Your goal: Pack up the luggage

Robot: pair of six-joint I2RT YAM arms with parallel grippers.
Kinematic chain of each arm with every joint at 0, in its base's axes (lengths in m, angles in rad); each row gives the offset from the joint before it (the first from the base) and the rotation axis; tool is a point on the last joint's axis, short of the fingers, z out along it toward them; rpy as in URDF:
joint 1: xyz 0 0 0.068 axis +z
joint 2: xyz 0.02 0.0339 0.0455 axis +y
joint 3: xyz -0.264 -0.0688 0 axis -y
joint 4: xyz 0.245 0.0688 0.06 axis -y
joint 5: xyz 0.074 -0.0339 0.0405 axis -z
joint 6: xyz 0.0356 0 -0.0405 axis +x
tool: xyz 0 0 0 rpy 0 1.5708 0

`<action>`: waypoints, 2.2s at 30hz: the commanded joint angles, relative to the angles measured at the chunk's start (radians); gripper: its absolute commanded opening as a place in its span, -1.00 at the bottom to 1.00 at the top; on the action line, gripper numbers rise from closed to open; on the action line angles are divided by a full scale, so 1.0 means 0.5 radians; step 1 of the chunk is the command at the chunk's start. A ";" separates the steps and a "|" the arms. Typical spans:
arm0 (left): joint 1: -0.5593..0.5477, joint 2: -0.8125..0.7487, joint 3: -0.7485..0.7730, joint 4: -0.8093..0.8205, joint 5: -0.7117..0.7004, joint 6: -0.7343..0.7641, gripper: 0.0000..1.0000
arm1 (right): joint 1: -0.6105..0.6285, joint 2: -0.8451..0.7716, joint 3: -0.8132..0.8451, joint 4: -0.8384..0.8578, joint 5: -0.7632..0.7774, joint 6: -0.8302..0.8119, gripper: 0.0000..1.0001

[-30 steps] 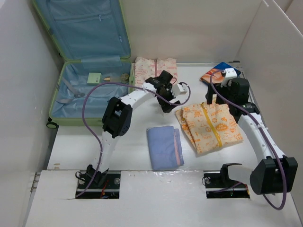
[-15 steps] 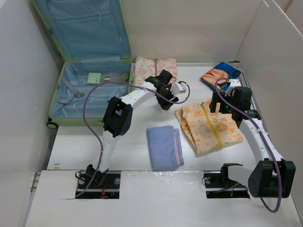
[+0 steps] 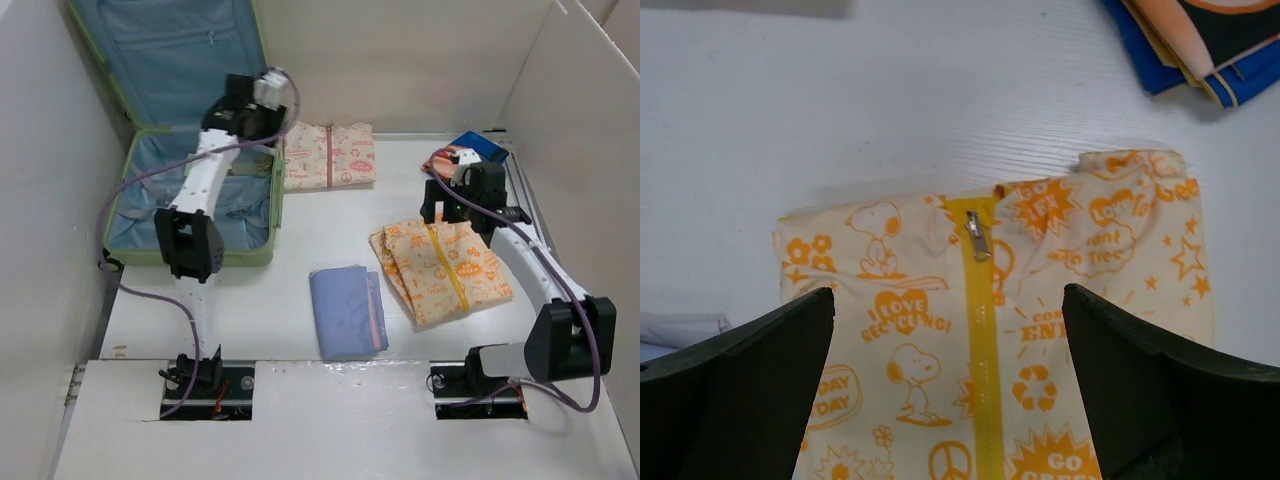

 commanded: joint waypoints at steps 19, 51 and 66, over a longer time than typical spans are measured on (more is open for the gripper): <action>0.936 0.449 0.163 0.911 -0.836 -0.062 -0.80 | 0.416 0.695 0.780 -0.204 0.091 -0.131 1.00; 1.047 0.487 0.075 0.859 -0.470 -0.072 0.98 | 0.533 0.821 1.084 -0.331 0.118 -0.171 1.00; 0.455 -0.454 -0.388 0.494 0.063 0.593 0.98 | 0.330 0.468 0.704 -0.140 0.051 -0.106 1.00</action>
